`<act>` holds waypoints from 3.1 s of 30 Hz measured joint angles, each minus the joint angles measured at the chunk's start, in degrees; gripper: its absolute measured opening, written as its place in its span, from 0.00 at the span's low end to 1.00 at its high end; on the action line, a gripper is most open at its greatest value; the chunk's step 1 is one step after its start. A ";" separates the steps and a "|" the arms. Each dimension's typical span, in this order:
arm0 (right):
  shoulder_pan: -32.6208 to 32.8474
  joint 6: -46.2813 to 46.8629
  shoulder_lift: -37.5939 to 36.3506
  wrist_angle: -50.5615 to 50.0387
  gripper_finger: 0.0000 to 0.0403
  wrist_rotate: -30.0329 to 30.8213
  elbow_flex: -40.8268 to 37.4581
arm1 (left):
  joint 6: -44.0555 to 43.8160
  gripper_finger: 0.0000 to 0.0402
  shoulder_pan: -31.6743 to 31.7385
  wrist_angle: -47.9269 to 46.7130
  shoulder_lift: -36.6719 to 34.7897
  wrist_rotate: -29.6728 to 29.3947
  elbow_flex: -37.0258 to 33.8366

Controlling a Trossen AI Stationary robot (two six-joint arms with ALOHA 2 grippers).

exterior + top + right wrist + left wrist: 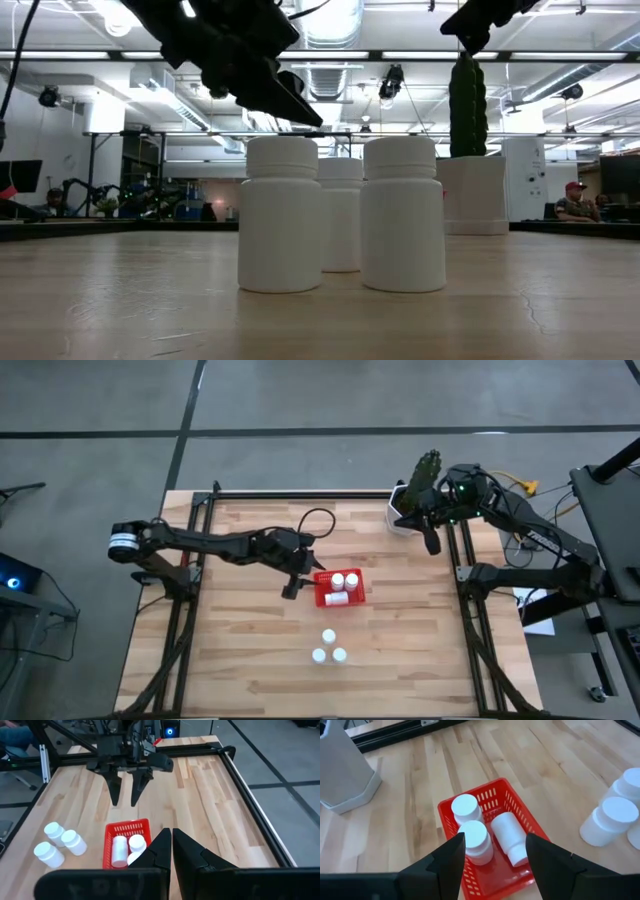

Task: Pick and place pill bottles into a basket
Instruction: Adjust the white pill bottles in the red basket

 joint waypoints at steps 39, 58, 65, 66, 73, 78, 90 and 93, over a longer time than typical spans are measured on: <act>5.86 -4.31 15.30 20.86 0.02 -5.18 -2.76 | -1.85 0.48 0.08 20.97 -20.79 -4.60 -21.68; 8.32 4.60 7.29 55.36 0.02 -6.75 -27.29 | -4.93 0.48 0.08 33.09 -39.20 -9.94 -38.28; 9.40 8.50 7.77 59.33 0.02 -6.67 -28.59 | -6.30 0.48 0.08 33.12 -40.62 -10.32 -38.46; 9.39 9.20 7.78 59.43 0.02 -6.65 -28.59 | -6.30 0.48 0.08 33.13 -40.54 -10.31 -38.46; 9.38 9.83 7.74 60.17 0.02 -6.62 -28.59 | -6.28 0.48 0.08 33.12 -38.81 -10.29 -38.46; 9.38 12.66 7.78 59.94 0.02 -6.47 -28.44 | -6.28 0.48 0.08 33.10 -37.47 -10.29 -38.46; 10.01 13.69 7.80 59.67 0.33 -5.76 -25.07 | -6.38 0.48 0.08 33.09 -36.78 -10.27 -38.46; 10.01 15.51 7.83 58.35 0.44 -4.70 -24.57 | -6.37 0.48 0.08 33.08 -36.99 -10.27 -38.46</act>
